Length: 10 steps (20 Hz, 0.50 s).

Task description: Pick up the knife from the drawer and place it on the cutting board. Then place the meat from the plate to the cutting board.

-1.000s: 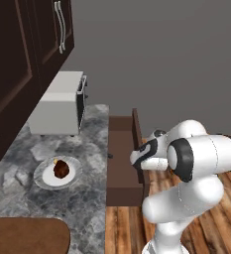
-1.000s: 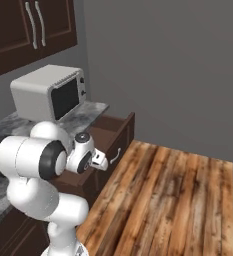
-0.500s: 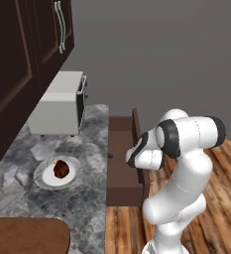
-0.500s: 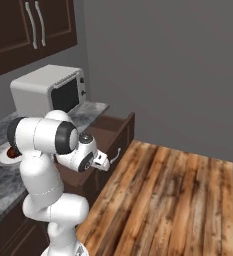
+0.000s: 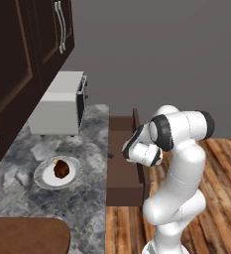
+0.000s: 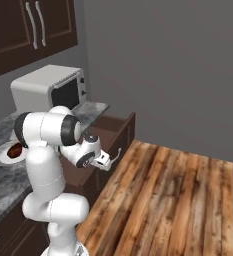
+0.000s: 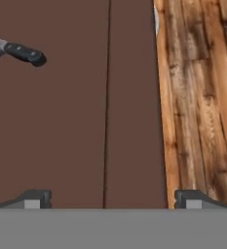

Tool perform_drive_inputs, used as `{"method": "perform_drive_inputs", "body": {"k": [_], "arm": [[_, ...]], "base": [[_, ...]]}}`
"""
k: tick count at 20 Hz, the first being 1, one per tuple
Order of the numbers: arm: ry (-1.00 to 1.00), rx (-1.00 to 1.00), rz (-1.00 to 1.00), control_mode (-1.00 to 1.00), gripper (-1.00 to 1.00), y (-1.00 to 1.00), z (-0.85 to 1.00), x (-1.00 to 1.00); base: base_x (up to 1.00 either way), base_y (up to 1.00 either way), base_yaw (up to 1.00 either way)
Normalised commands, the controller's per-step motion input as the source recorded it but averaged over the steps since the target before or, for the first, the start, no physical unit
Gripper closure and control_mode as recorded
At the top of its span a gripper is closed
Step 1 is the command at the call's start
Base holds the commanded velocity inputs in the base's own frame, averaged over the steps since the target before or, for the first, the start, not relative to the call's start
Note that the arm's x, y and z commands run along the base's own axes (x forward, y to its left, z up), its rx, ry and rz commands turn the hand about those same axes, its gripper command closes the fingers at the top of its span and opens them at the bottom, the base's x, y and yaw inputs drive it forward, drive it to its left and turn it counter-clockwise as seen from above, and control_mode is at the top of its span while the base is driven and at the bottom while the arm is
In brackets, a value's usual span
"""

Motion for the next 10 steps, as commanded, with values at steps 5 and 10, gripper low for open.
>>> {"method": "perform_drive_inputs", "body": {"k": [5, 10], "arm": [[-0.01, 0.14, 0.02, -1.00, -1.00, -0.85, -0.41, -0.15], [-0.10, 0.16, 0.05, -1.00, -1.00, -1.00, -0.48, -0.63]], "base": [[0.00, 0.00, 0.00], [0.00, 0.00, 0.00]]}}
